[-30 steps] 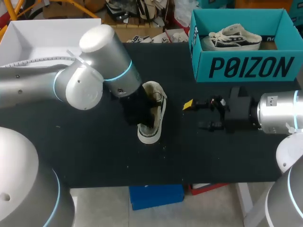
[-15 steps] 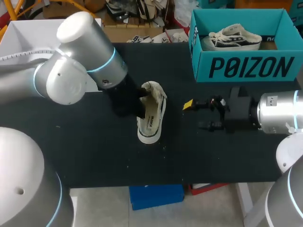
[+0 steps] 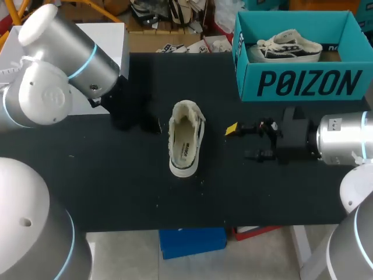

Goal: Take the shoe out of the shoebox, open the shoe tongue, remove and reinsert the insole, then place the shoe into the shoebox

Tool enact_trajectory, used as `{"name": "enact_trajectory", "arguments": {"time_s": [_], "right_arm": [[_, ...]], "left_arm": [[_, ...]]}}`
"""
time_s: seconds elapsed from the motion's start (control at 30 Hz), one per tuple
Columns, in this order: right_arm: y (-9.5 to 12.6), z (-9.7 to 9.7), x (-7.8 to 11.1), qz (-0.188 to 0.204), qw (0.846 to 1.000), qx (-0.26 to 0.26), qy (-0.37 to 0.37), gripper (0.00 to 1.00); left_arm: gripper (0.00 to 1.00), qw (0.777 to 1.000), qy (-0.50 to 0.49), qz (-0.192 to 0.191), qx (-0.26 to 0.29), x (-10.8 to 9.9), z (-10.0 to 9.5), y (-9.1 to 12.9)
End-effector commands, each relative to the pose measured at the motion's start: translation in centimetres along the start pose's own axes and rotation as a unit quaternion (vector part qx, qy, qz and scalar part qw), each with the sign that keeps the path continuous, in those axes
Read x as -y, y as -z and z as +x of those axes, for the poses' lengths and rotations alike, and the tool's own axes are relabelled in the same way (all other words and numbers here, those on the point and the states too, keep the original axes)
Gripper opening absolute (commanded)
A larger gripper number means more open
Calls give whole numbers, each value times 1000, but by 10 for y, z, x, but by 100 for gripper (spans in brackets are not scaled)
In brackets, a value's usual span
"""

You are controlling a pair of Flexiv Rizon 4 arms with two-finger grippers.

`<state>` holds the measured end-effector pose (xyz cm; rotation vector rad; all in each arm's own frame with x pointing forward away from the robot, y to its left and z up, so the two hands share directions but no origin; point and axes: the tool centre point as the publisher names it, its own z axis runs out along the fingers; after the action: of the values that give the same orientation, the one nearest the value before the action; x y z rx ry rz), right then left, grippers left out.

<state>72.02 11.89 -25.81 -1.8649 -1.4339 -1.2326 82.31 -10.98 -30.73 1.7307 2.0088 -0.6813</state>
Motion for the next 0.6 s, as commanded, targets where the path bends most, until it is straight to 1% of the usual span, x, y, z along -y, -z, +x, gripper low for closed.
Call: {"name": "enact_trajectory", "arguments": {"time_s": [0.03,0.37,0.5,0.6], "right_arm": [[1,0,0,0,1000,0,0,100],[1,0,0,0,1000,0,0,100],[1,0,0,0,1000,0,0,100],[1,0,0,0,1000,0,0,100]], "left_arm": [[0,999,16,7,37,-3,10,6],[0,988,93,13,120,-23,17,14],[0,985,111,15,131,-36,17,12],[0,985,114,12,132,-44,12,9]]}}
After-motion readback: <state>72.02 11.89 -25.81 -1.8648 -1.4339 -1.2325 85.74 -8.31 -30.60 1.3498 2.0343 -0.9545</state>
